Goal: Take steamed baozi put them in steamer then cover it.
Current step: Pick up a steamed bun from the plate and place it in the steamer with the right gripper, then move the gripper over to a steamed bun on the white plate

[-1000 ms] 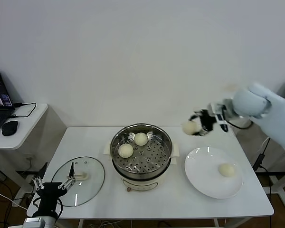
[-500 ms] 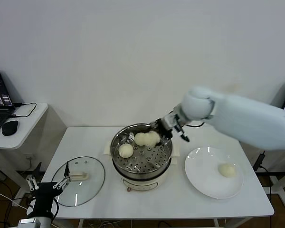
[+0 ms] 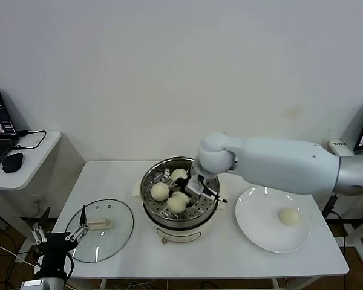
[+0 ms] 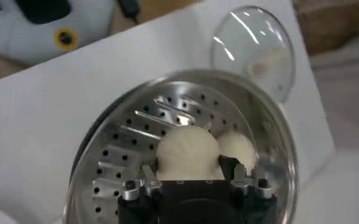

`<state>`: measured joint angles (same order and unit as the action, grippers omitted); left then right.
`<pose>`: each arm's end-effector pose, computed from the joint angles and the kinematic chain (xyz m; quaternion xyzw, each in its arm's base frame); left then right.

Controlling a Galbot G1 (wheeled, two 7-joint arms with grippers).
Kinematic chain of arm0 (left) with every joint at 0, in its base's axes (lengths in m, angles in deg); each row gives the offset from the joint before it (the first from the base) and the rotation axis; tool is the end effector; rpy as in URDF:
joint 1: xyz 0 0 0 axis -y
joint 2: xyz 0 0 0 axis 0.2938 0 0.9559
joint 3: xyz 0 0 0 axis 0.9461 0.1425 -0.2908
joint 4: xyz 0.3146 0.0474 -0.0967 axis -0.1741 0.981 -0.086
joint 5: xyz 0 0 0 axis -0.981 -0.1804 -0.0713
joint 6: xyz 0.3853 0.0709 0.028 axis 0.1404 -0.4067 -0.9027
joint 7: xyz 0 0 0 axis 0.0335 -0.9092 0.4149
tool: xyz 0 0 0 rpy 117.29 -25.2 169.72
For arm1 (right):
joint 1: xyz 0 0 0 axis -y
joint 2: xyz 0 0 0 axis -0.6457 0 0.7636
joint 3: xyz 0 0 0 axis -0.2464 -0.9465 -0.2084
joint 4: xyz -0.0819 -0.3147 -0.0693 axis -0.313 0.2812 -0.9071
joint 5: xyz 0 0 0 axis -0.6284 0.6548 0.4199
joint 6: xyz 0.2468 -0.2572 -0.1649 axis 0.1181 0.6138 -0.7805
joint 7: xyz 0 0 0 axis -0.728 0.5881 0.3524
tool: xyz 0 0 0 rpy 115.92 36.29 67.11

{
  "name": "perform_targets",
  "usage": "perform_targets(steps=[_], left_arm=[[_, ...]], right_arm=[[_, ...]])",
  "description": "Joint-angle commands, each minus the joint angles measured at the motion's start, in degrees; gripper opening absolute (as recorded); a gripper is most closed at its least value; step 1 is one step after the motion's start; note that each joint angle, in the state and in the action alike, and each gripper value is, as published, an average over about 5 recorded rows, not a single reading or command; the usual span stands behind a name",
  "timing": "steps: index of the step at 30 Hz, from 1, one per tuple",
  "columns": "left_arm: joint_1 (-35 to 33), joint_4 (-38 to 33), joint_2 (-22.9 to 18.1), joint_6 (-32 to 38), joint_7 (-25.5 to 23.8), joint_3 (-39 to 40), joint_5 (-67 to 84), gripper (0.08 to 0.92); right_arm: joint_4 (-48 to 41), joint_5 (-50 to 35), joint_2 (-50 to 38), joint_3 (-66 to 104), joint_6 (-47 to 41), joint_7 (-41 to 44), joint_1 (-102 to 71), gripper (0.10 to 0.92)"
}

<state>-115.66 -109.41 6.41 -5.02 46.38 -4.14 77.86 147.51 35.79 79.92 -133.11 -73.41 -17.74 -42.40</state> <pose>0.1743 0.0788 -0.2423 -0.0900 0.9917 0.0917 0.0092 0.4653 0.1767 -0.1110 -0.6735 0.2382 -0.6997 0.0101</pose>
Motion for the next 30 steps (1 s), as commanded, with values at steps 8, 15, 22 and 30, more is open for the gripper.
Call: perform_targets(steps=[8, 15, 22, 30], left_arm=[[0.26, 0.19, -0.06, 0.10, 0.04, 0.07, 0.08, 0.823], [0.57, 0.17, 0.14, 0.05, 0.00, 0.23, 0.09, 0.823], [1.17, 0.30, 0.70, 0.03, -0.03, 0.12, 0.18, 0.823], [1.91, 0.60, 1.62, 0.10, -0.07, 0.67, 0.20, 0.823]], right_arm=[[0.02, 6.38, 1.74, -2.31, 5.01, 0.11, -0.57, 0.661], [0.05, 4.74, -1.04, 0.89, 5.23, -0.30, 2.30, 0.800], [1.79, -4.76, -10.59, 5.01, 0.00, 2.92, 6.27, 0.823], [5.25, -11.04, -28.91, 9.06, -18.78, 6.04, 5.37, 0.823]])
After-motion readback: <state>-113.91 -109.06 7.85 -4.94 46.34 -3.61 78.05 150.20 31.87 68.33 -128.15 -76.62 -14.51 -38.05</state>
